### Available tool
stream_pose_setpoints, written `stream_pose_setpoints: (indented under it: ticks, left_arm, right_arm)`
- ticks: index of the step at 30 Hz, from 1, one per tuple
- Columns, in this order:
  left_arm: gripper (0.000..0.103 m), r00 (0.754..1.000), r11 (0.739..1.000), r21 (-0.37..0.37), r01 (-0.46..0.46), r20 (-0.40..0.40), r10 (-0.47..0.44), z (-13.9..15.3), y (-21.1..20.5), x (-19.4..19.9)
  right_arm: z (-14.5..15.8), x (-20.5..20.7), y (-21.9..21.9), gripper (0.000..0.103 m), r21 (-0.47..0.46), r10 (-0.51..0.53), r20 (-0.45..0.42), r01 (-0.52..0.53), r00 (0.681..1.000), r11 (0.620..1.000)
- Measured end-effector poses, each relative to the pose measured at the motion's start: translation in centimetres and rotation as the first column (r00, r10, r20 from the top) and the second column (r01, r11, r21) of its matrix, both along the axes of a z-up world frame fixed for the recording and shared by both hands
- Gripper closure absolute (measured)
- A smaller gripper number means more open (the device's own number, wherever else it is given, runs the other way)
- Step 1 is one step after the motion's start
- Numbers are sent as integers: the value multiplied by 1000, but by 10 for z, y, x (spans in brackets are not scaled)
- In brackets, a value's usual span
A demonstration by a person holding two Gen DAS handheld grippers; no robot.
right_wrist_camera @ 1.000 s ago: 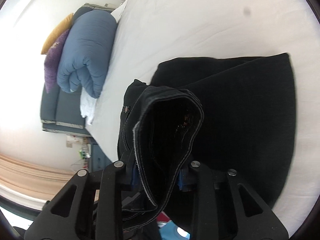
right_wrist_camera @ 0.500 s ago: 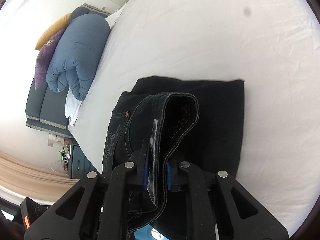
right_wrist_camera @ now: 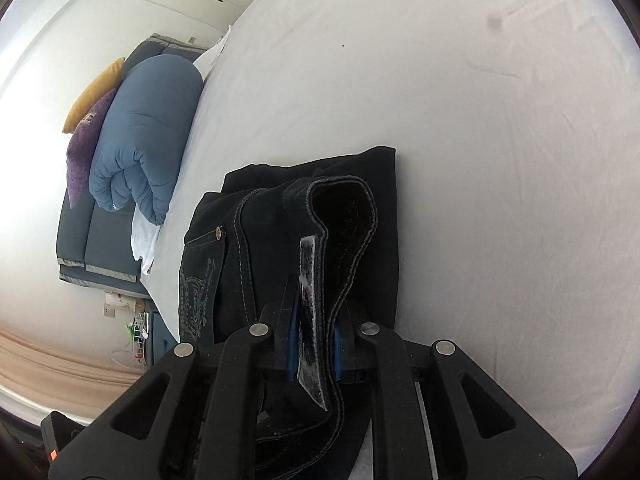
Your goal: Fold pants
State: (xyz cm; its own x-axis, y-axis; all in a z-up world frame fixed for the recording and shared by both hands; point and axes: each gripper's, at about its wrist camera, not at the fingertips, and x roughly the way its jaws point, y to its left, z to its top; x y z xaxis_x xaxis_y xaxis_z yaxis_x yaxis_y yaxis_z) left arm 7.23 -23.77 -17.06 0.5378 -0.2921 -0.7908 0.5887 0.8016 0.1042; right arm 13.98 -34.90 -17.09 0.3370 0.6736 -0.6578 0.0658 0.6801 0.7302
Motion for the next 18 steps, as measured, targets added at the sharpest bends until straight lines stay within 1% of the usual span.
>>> stream_pose_setpoints:
  ticks: [3,4,5,6,8,10,12,14,16,17,18]
  left_arm:
    - [74,1000,1000,-24,11,-12,-11,-4,1,-2]
    - [63,1000,999,-34,15,-22,-16,-5,2,-3]
    - [52,999,999,-44,21,-33,-22,-6,1,-6]
    - [47,999,998,-57,23,-39,-25,-7,5,-10]
    - [32,998,994,-103,27,-54,-33,0,18,-19]
    - [28,998,992,-124,12,-60,-20,3,32,-25]
    - [28,996,989,-145,-16,-85,4,5,49,-27]
    - [28,992,982,-171,-78,-110,59,7,71,-23]
    - [28,986,970,-202,-135,-126,111,13,92,-17]
    - [28,983,963,-217,-159,-128,133,17,101,-16]
    - [28,979,955,-230,-186,-125,160,21,112,-11]
  right_arm:
    - [-6,-3,-1,91,14,-9,15,9,1000,1000]
    - [-6,-5,-1,91,19,-14,19,14,1000,1000]
    - [-8,-6,-2,89,34,-21,18,21,1000,999]
    - [-11,-8,-5,89,59,-32,10,31,999,998]
    - [-15,-11,-10,86,100,-55,-7,55,998,993]
    - [-12,-17,-13,82,98,-70,2,69,998,993]
    - [-7,-22,-17,78,83,-83,11,82,996,993]
    - [-2,-27,-25,76,78,-113,8,112,994,991]
    - [4,-31,-34,75,66,-151,5,150,989,986]
    - [11,-33,-36,75,67,-157,15,156,987,986]
    - [19,-35,-35,75,90,-150,34,147,988,985]
